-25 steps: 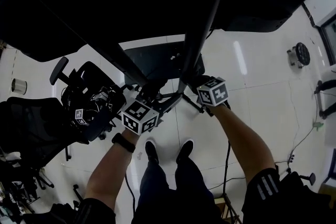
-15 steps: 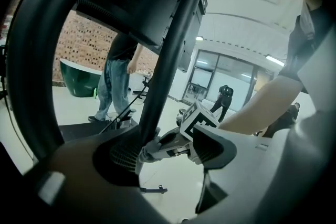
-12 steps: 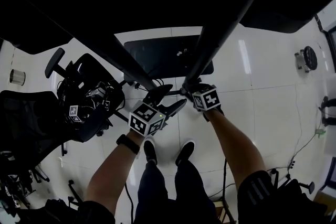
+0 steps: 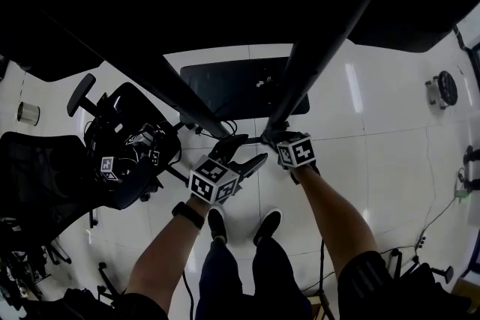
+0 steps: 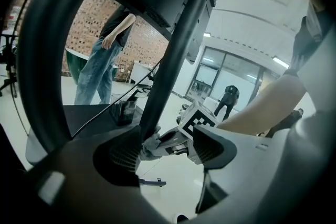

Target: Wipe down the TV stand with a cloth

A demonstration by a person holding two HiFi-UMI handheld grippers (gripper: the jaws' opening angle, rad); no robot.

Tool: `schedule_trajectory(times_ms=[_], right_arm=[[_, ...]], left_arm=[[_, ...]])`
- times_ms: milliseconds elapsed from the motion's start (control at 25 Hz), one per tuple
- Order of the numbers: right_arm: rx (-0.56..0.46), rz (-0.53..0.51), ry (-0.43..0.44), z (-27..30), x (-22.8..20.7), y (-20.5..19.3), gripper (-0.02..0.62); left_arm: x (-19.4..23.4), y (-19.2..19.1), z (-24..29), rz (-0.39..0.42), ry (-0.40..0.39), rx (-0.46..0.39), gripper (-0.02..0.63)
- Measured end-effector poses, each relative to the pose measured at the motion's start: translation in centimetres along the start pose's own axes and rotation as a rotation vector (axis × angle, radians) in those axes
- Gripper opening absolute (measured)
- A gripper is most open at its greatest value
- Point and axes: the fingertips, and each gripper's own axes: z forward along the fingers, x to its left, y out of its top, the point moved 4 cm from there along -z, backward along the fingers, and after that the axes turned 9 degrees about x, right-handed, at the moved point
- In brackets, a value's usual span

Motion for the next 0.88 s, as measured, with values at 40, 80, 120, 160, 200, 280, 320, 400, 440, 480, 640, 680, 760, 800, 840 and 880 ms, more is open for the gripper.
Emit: schedule_trajectory(times_ms=[40,80,120,160,200,280,320,400,440,480,640,680,760,800,840,880], right_arm=[[-0.007,0.003,0.013,-0.5,0.4,-0.1,0.031],[-0.021,0.008,0.032,-1.3,1.0,-0.2,0.031],[-0.042,0.018,0.056,-2.3,1.6,-0.3,0.031],[-0.070,0.033,0.083,-3.5,2.3,-0.3,0.031],[-0.102,0.048,0.110,-4.9,3.2,-0.3,0.031],[-0.169,0.047,0.151,-8.2,5.3,-0.2,0.031],[-0.199,0.025,0.164,-10.0,6.6,-0.2,0.031],[-0.250,-0.036,0.176,-13.7,8.9,-0.2,0.031],[-0.273,-0.066,0.180,-15.7,9.9,-0.3,0.031],[-0.296,-0.094,0.184,-17.8,11.0,-0.3,0.031],[-0.391,-0.178,0.203,-26.3,15.4,-0.6,0.031],[-0.418,-0.198,0.200,-28.3,16.4,-0.7,0.031],[-0.478,-0.225,0.189,-32.2,18.2,-1.1,0.031],[-0.507,-0.227,0.188,-33.8,19.2,-1.4,0.031],[-0.531,-0.225,0.190,-35.3,20.3,-1.7,0.031],[-0.551,-0.221,0.195,-36.6,21.5,-2.0,0.031]], left_arm=[[-0.3,0.2,-0.3,0.002,0.001,-0.001,0.333],[-0.7,0.3,-0.7,0.006,0.001,-0.002,0.333],[-1.3,0.6,-1.2,0.009,0.001,-0.007,0.333],[-2.1,0.9,-1.7,0.012,-0.001,-0.014,0.333],[-3.0,1.2,-2.4,0.016,-0.002,-0.023,0.333],[-5.0,1.7,-4.3,0.023,-0.004,-0.046,0.333],[-6.0,2.1,-5.4,0.030,-0.003,-0.058,0.333],[-8.1,2.9,-7.8,0.047,0.004,-0.086,0.333],[-9.1,3.4,-9.1,0.055,0.012,-0.103,0.333],[-10.2,3.9,-10.5,0.065,0.023,-0.122,0.333],[-14.1,6.3,-16.5,0.097,0.082,-0.216,0.333],[-15.1,6.9,-17.9,0.098,0.091,-0.239,0.333],[-17.0,7.6,-20.4,0.117,0.099,-0.277,0.331],[-17.8,7.6,-21.6,0.136,0.104,-0.292,0.331],[-18.7,7.6,-22.9,0.155,0.111,-0.303,0.331],[-19.6,7.5,-24.4,0.165,0.115,-0.309,0.331]])
